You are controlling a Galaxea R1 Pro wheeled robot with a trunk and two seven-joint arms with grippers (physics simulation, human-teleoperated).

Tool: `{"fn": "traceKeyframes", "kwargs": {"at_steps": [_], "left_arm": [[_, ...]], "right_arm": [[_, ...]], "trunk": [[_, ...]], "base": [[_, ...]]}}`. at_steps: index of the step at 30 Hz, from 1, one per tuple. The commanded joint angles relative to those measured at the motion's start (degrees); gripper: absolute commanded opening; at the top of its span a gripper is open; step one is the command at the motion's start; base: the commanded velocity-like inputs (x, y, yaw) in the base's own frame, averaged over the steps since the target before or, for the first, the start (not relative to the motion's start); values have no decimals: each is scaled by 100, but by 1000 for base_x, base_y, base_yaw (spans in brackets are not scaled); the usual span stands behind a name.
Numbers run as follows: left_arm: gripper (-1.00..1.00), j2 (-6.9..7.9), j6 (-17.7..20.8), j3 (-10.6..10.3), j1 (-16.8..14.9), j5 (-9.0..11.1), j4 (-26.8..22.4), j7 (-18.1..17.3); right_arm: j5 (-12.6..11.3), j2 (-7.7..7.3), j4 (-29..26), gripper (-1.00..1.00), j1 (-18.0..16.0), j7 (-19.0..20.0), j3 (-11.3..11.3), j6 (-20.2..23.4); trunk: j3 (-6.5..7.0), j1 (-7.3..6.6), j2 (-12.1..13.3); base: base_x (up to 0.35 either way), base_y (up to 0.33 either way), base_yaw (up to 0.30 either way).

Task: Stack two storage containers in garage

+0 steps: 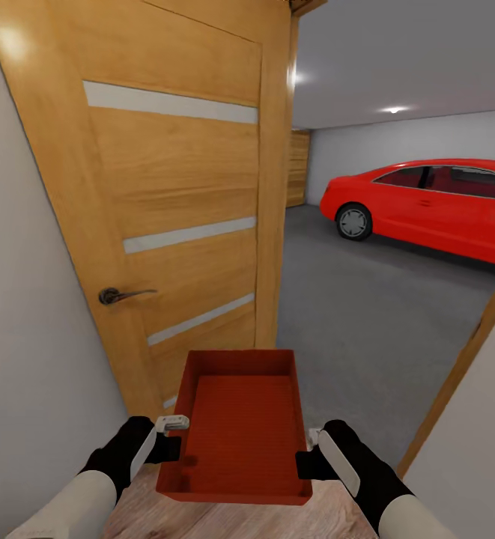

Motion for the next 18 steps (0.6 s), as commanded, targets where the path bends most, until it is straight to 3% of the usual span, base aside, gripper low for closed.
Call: {"fn": "traceKeyframes", "kwargs": {"at_steps": [1, 18], "left_arm": [[-100, -12, 30, 69, -1, -96, 2, -74], [-100, -12, 30, 69, -1, -103, 2, -70]], "right_arm": [[-80, 6, -11, -100, -7, -19, 26, -8], [-80, 6, -11, -100, -7, -20, 26, -8]], "trunk": [[-5, 1, -6], [40, 1, -6]], "base": [[1, 1, -254], [0, 0, -262]]}}
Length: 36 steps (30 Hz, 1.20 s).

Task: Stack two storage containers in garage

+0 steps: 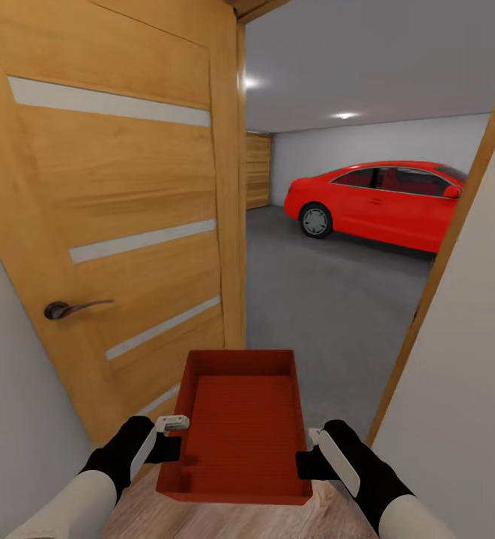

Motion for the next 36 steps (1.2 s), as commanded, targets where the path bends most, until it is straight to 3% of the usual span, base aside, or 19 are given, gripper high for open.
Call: {"fn": "traceKeyframes", "kwargs": {"at_steps": [1, 12, 26, 36], "left_arm": [[-100, -12, 30, 71, 0, -105, 2, -71], [-100, -12, 30, 79, -1, -92, 2, -78], [-100, -12, 30, 83, 0, -65, 2, -78], [-100, -12, 30, 79, -1, -79, 2, -78]], "right_arm": [[-70, 8, -12, -100, -7, -15, 23, -7], [-71, 8, -12, -100, -7, -17, 23, -6], [-71, 8, -12, -100, -7, -17, 23, -6], [-71, 7, -12, -100, -7, -13, 23, -6]], "trunk": [[-5, 1, -6], [10, 1, -6], [10, 1, -6], [10, 1, -6]], "base": [[0, 0, -242], [1, 8, -124], [97, 243, -1], [19, 34, -9]]}}
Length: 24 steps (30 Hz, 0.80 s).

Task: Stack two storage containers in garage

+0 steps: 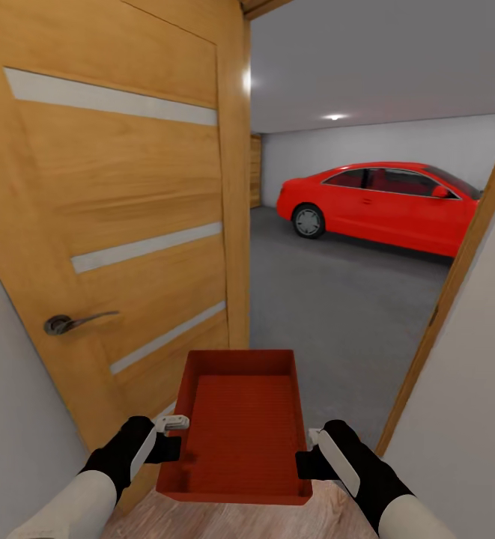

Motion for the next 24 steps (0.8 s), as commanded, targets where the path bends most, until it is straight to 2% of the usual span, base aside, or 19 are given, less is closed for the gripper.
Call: {"fn": "traceKeyframes", "kwargs": {"at_steps": [1, 24], "left_arm": [[-100, -13, 29, 73, -2, -74, 4, -73], [-100, -13, 29, 73, -3, -66, 4, -73]], "right_arm": [[-82, 3, -13, -100, -6, -16, 25, -7], [-82, 2, -13, -100, -6, -17, 25, -7]], "trunk": [[-8, 1, -6], [-8, 1, -6]], "base": [[1, 2, -120], [0, 0, -261]]}}
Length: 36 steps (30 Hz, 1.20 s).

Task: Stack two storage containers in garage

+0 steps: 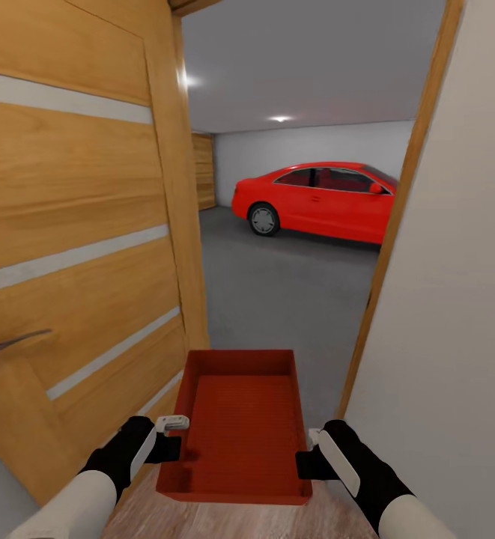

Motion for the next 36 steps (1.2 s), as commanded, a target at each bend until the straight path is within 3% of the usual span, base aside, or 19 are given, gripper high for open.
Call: {"fn": "traceKeyframes", "kwargs": {"at_steps": [1, 12, 30, 36], "left_arm": [[-100, -13, 31, 73, -1, -66, 1, -73], [-100, -13, 31, 86, -1, -42, 1, -73], [-100, -13, 31, 85, 0, -46, 1, -73], [-100, -13, 31, 82, -1, -48, 1, -73]], "right_arm": [[-79, 4, -11, -100, -6, -16, 25, -7], [-79, 5, -11, -100, -6, -17, 25, -7], [-79, 3, -11, -100, -6, -12, 25, -7], [-79, 4, -11, -100, -6, -12, 25, -7]], "trunk": [[-8, 1, -7], [-8, 1, -7], [-8, 1, -7], [-8, 1, -7]], "base": [[0, 0, -255], [3, 18, -86], [152, 252, 0], [66, 64, -8]]}}
